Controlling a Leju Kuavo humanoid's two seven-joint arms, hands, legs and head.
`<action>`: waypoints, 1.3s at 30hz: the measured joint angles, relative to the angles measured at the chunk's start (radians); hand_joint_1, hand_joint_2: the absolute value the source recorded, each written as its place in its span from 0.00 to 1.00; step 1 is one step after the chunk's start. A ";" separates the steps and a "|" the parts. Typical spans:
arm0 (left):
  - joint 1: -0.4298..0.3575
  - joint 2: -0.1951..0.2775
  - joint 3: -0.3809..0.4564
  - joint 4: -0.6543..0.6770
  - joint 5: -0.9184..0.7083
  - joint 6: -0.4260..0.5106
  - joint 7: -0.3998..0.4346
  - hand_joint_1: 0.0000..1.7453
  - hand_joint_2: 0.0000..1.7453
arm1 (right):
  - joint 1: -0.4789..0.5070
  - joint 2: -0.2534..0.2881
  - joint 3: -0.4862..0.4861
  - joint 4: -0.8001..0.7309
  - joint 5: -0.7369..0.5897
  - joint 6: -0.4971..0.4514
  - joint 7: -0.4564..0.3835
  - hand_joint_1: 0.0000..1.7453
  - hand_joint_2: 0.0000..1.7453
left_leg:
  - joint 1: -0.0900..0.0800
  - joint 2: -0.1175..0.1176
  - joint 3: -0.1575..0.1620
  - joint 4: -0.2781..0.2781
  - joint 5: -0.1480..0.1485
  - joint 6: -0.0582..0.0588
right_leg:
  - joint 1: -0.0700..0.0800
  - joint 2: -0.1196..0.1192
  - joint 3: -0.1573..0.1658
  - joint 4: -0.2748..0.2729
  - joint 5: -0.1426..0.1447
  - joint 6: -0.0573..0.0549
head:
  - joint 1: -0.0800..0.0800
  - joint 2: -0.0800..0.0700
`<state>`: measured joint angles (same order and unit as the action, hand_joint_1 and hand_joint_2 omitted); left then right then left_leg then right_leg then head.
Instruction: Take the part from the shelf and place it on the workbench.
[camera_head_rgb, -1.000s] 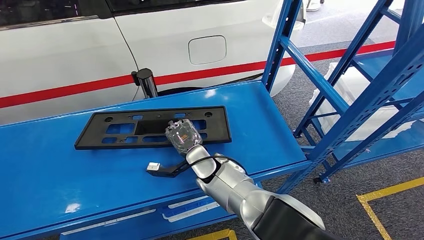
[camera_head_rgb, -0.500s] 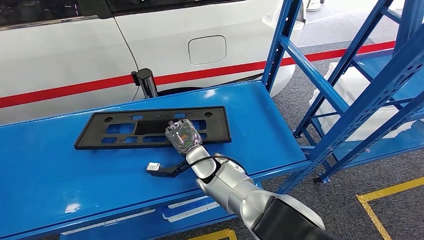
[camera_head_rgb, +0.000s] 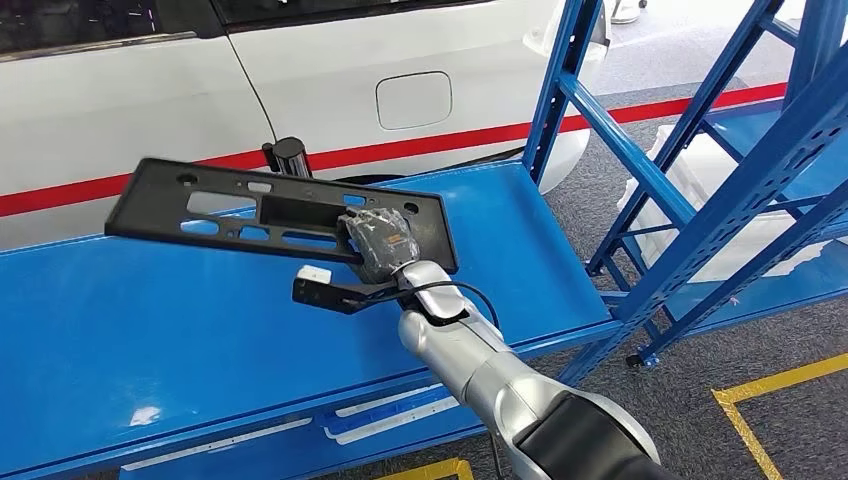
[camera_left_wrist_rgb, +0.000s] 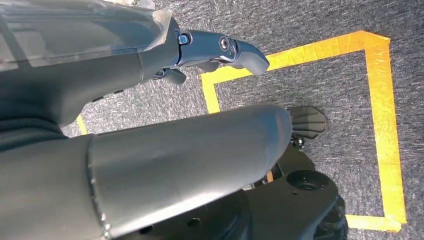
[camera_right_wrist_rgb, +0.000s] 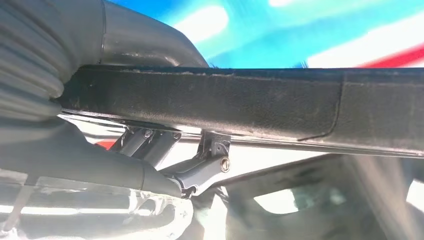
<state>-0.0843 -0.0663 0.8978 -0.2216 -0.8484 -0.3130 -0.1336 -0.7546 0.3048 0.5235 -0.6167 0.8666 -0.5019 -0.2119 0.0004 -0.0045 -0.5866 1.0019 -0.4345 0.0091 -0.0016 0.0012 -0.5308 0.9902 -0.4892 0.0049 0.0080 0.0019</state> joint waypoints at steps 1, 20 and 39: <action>0.002 0.002 0.004 0.000 0.001 0.000 -0.003 0.00 0.00 | 0.016 -0.005 -0.023 -0.063 -0.094 0.029 -0.040 1.00 1.00 | 0.000 0.000 -0.001 0.000 0.000 0.000 | 0.000 0.000 0.001 0.000 0.000 0.000 | 0.000 0.000; 0.017 0.007 0.055 0.000 0.020 0.000 0.002 0.00 0.25 | 0.130 -0.117 -0.098 -0.788 -0.647 0.143 -0.124 1.00 1.00 | 0.000 0.000 -0.007 0.000 0.000 0.000 | 0.000 0.000 0.001 0.000 0.000 0.000 | 0.000 0.000; 0.017 0.001 0.086 0.000 0.035 0.000 -0.023 0.00 1.00 | 0.238 -0.229 -0.040 -0.949 -0.961 0.388 -0.127 1.00 1.00 | 0.000 0.000 -0.008 0.000 0.000 0.000 | 0.000 0.000 0.000 0.000 0.000 0.000 | 0.000 0.000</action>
<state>-0.0673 -0.0650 0.9835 -0.2213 -0.8138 -0.3132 -0.1571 -0.5164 0.0756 0.4839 -1.5656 -0.0941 -0.1138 -0.3390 0.0006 -0.0043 -0.5946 1.0024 -0.4346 0.0093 -0.0017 0.0016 -0.5308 0.9903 -0.4888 0.0051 0.0079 0.0019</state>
